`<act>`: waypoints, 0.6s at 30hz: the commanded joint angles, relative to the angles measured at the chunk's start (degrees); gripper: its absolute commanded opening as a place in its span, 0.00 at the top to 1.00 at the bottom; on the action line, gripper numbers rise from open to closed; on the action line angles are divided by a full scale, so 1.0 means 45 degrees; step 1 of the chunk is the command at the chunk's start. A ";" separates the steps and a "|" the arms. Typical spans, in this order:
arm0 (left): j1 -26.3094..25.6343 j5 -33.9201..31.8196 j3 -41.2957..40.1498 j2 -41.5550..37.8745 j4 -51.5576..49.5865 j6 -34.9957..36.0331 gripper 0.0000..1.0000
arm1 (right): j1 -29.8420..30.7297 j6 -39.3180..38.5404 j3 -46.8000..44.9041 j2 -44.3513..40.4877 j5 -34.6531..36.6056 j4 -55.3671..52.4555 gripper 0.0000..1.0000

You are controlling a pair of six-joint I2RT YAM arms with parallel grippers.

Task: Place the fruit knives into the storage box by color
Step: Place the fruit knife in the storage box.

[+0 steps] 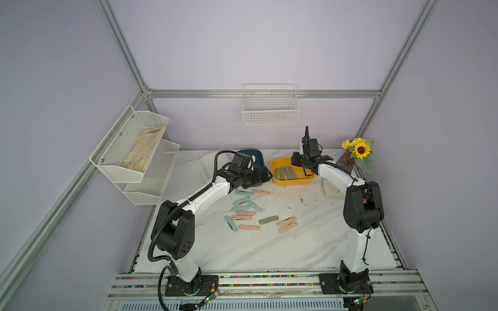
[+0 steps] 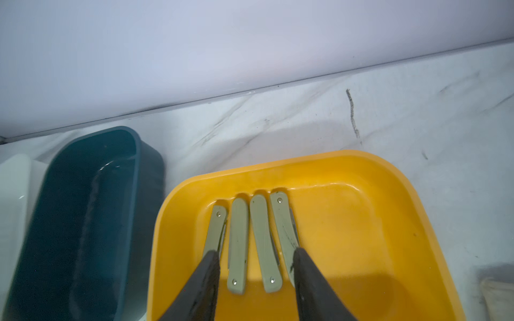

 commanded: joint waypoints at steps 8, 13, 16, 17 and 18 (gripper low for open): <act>0.0067 -0.0981 -0.3348 -0.3210 0.0265 -0.0408 0.00 | 0.2499 0.0227 -0.4262 -0.3327 0.0496 0.0031 0.49; 0.0245 -0.1375 -0.4286 -0.4455 0.0088 -0.0381 0.00 | 0.4365 0.0744 -0.5998 -0.4127 0.0990 0.0197 0.44; 0.0487 -0.1419 -0.4601 -0.4851 0.0075 -0.0354 0.00 | 0.5434 0.1036 -0.6581 -0.4363 0.1362 -0.0003 0.40; 0.0555 -0.1403 -0.4651 -0.4925 0.0075 -0.0351 0.00 | 0.5840 0.1091 -0.6705 -0.4406 0.1545 -0.0100 0.39; 0.0615 -0.1368 -0.4686 -0.4965 0.0072 -0.0353 0.00 | 0.6216 0.1135 -0.6814 -0.4428 0.1743 -0.0213 0.38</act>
